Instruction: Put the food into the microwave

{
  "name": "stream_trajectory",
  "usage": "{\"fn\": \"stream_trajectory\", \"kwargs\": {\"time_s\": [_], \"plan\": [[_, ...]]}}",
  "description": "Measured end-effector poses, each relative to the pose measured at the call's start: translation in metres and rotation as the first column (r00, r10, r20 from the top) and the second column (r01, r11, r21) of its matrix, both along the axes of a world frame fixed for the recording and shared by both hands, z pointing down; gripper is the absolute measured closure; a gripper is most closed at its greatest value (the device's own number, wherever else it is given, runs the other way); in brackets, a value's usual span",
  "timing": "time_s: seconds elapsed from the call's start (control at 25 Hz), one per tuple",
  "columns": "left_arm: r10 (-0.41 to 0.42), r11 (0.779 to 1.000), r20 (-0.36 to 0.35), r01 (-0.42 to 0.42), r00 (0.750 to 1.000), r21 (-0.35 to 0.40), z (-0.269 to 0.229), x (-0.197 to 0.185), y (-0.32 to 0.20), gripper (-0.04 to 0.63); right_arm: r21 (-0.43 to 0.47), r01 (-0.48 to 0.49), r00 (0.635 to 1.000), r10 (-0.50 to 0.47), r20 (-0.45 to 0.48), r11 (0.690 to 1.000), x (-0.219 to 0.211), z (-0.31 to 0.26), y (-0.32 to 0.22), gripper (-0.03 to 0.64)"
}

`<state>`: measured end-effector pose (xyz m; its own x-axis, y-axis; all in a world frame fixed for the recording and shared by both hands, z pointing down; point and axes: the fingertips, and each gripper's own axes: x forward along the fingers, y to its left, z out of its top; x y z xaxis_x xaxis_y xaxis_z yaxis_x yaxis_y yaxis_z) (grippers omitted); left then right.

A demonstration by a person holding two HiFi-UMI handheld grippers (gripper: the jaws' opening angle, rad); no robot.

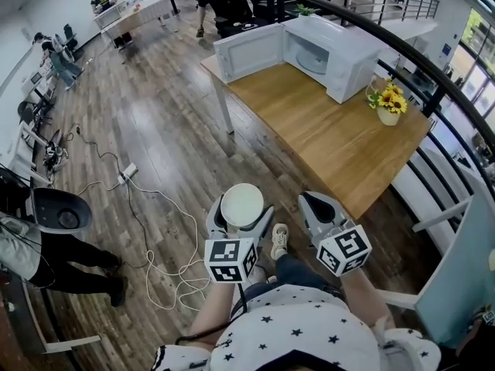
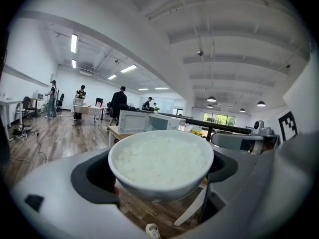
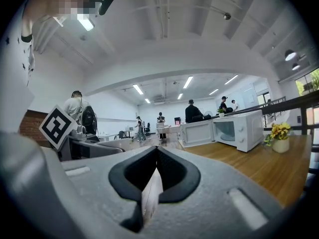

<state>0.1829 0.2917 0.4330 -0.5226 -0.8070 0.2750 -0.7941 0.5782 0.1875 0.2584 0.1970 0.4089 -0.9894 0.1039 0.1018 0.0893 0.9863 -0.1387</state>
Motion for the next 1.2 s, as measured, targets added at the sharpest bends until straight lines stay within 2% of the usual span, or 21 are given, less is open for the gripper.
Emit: {"fn": "stream_trajectory", "kwargs": {"time_s": [0.36, 1.2], "plan": [[-0.003, 1.0, -0.006, 0.003, 1.0, -0.012, 0.002, -0.06, -0.031, 0.091, 0.005, -0.013, 1.0, 0.013, 0.004, 1.0, -0.064, 0.001, -0.038, 0.611], [0.005, 1.0, 0.014, -0.005, 1.0, -0.008, -0.021, -0.226, -0.161, 0.091, 0.04, -0.007, 1.0, 0.006, 0.021, 0.999, -0.23, -0.026, -0.164, 0.611]]}}
